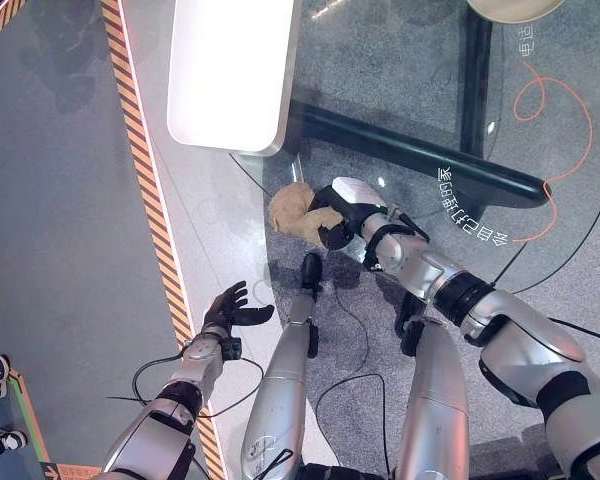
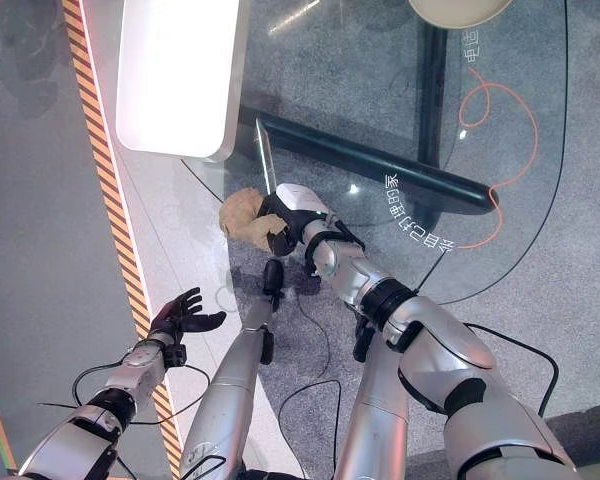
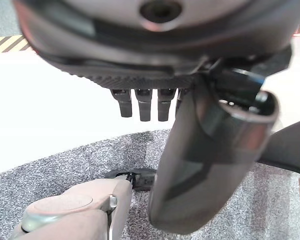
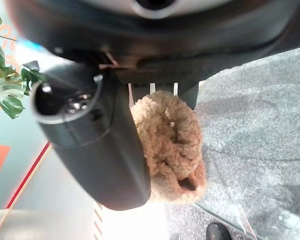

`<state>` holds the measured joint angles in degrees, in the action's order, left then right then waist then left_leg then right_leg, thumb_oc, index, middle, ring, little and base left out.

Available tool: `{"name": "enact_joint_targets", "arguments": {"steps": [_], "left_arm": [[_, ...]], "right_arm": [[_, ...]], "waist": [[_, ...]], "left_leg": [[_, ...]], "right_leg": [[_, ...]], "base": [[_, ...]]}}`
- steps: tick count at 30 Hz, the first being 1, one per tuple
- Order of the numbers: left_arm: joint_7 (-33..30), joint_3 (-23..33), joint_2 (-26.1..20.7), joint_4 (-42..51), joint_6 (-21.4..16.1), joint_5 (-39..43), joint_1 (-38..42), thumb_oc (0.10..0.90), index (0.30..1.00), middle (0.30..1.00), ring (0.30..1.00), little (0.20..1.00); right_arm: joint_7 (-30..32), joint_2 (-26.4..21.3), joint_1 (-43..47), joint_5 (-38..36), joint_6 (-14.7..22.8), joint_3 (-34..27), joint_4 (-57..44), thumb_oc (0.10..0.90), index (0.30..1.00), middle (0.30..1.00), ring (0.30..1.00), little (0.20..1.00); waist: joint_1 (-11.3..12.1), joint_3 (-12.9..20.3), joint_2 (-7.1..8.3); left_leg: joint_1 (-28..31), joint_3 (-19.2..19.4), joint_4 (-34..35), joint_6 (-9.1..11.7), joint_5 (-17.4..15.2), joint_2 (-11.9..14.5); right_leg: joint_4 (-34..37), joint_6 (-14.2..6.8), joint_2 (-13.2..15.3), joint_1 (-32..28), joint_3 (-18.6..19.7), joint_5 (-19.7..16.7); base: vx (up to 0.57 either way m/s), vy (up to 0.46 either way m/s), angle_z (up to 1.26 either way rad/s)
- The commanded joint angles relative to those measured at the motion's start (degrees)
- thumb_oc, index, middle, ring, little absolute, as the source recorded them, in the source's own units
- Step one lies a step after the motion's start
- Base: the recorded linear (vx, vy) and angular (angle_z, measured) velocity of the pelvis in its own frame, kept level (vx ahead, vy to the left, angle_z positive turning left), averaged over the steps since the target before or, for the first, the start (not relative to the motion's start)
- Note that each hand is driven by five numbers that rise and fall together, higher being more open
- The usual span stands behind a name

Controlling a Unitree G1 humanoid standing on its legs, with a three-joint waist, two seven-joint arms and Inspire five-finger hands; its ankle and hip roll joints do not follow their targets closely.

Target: Wipe the table with a cloth and put it in the basket.

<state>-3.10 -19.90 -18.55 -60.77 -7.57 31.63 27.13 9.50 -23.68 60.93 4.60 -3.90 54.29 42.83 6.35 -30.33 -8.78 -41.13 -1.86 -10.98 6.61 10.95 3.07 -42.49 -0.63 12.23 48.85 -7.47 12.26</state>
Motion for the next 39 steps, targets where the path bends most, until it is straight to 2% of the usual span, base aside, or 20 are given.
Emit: {"name": "enact_joint_targets", "arguments": {"steps": [1, 4, 5, 13, 14, 15, 18, 19, 28, 37, 38, 39], "left_arm": [[0.01, -2.92, -2.17, -2.66, -0.50, -0.10, 1.61, 0.800, 0.900, 0.900, 0.900, 0.900], [-0.14, -3.11, -1.91, -3.16, -1.02, 0.17, 1.51, 0.800, 0.900, 0.900, 0.900, 0.900], [-0.14, -3.15, -1.77, -3.30, -1.31, 0.20, 1.25, 0.800, 0.900, 0.900, 0.900, 0.900], [-0.22, -3.27, -2.09, -3.41, -2.11, 0.53, -0.06, 0.800, 0.900, 0.900, 0.900, 0.900], [-0.20, -3.31, -2.17, -3.40, -2.19, 0.65, -0.17, 0.800, 0.900, 0.900, 0.900, 0.900], [-0.17, -3.63, -2.13, -3.48, -2.41, 0.73, -0.98, 0.800, 0.900, 0.900, 0.900, 0.900], [-0.44, -3.46, -2.26, -3.54, -2.85, 1.14, -0.80, 0.800, 0.900, 0.900, 0.900, 0.900], [-0.43, -3.67, -2.37, -3.42, -2.83, 1.41, -1.51, 0.800, 0.900, 0.900, 0.900, 0.900], [-1.02, -3.26, -4.13, -2.35, -2.87, 2.61, -2.66, 0.800, 0.900, 0.900, 0.900, 0.900], [-0.84, -3.21, -5.64, -1.65, -2.52, 3.69, -2.62, 0.800, 0.900, 0.900, 0.900, 0.900], [-0.84, -2.90, -6.07, -1.49, -2.28, 3.92, -1.94, 0.800, 0.900, 0.900, 0.900, 0.900], [-0.90, -2.79, -6.37, -1.60, -2.03, 3.99, -1.72, 0.800, 0.900, 0.900, 0.900, 0.900]], "right_arm": [[9.79, 3.70, 5.41, 0.27, 3.71, -2.19, -3.50, 0.100, 0.300, 0.300, 0.300, 0.200], [15.22, 3.32, 6.00, -0.57, 3.19, -4.31, -1.79, 0.100, 0.300, 0.300, 0.300, 0.200], [18.97, 3.01, 6.40, -1.75, 2.94, -5.27, -1.00, 0.100, 0.300, 0.300, 0.300, 0.200], [32.25, -1.31, 9.58, -7.59, 4.20, -13.96, 4.22, 0.100, 0.300, 0.300, 0.300, 0.200], [33.00, -1.77, 9.75, -8.23, 4.27, -14.49, 4.58, 0.100, 0.300, 0.300, 0.300, 0.200], [34.00, -2.32, 9.27, -8.98, 4.43, -15.27, 5.24, 0.100, 0.300, 0.300, 0.300, 0.200], [36.43, -4.37, 10.30, -10.92, 4.55, -16.97, 7.24, 0.100, 0.300, 0.300, 0.300, 0.200], [36.81, -5.17, 9.57, -11.98, 4.88, -17.71, 7.96, 0.100, 0.300, 0.300, 0.300, 0.200], [41.43, -11.71, 7.24, -21.42, 8.30, -25.41, 15.92, 0.100, 0.300, 0.300, 0.300, 0.200], [44.92, -16.83, 5.70, -22.26, 8.88, -30.98, 25.73, 0.100, 0.300, 0.300, 0.300, 0.200], [45.34, -17.68, 5.69, -22.72, 8.91, -31.83, 26.31, 0.100, 0.300, 0.300, 0.300, 0.200], [45.51, -18.41, 4.88, -23.18, 9.76, -33.00, 28.08, 0.100, 0.300, 0.300, 0.300, 0.200]], "waist": [[-0.12, 0.54, -2.67], [-0.16, 0.54, -2.80], [-0.15, 0.54, -2.89], [-0.20, 0.54, -2.78], [-0.24, 0.54, -2.74], [-0.30, 0.54, -2.64], [-0.50, 0.54, -2.45], [-0.58, 0.54, -2.30], [-1.09, 0.54, -1.49], [-1.55, 0.54, -1.01], [-1.73, 0.54, -0.84], [-1.87, 0.54, -0.60]], "left_leg": [[-0.90, 3.29, -8.59, -3.68, -7.83, -4.12], [-0.97, 3.39, -8.57, -3.74, -7.79, -3.96], [-0.96, 3.46, -8.59, -3.77, -7.78, -3.84], [-1.78, 3.14, -9.76, -4.25, -8.43, -3.26], [-1.88, 3.13, -9.90, -4.31, -8.52, -3.24], [-0.64, 3.04, -10.52, -4.08, -10.29, -3.17], [-2.33, 3.24, -10.40, -4.58, -8.97, -2.99], [-1.14, 3.11, -11.04, -4.33, -10.80, -2.91], [-2.70, 3.14, -12.43, -4.94, -12.07, -2.30], [-3.68, 3.00, -13.52, -5.49, -12.97, -1.93], [-5.38, 3.16, -13.20, -5.88, -11.29, -1.84], [-5.54, 3.03, -13.25, -5.97, -11.35, -1.80]], "right_leg": [[17.00, -2.19, 0.12, -3.86, 0.03, -10.30], [16.97, -2.18, 0.07, -3.76, 0.07, -10.39], [16.92, -2.15, 0.05, -3.73, 0.11, -10.43], [15.66, -2.12, -0.51, -2.97, 0.31, -10.25], [15.59, -2.10, -0.56, -2.89, 0.33, -10.24], [14.63, -2.53, -0.64, -3.89, 0.76, -8.46], [15.21, -1.99, -0.97, -2.41, 0.47, -10.05], [14.21, -2.47, -1.00, -3.35, 0.85, -8.20], [13.11, -2.59, -1.22, -1.97, 0.56, -7.57], [12.69, -2.82, -1.50, -1.34, 0.51, -7.41], [13.36, -2.32, -1.49, 0.09, 0.06, -9.15], [13.34, -2.37, -1.65, 0.18, 0.05, -9.17]], "base": [[0.00, 0.000, 0.00], [0.00, 0.000, 0.00], [0.00, 0.000, 0.00], [0.00, 0.000, 0.00], [0.08, -0.014, 0.00], [0.08, -0.011, 0.00], [-0.02, 0.004, 0.00], [0.07, -0.005, -0.01], [0.01, -0.001, 0.00], [-0.01, -0.002, 0.00], [-0.07, -0.025, -0.01], [0.00, 0.000, 0.00]]}}
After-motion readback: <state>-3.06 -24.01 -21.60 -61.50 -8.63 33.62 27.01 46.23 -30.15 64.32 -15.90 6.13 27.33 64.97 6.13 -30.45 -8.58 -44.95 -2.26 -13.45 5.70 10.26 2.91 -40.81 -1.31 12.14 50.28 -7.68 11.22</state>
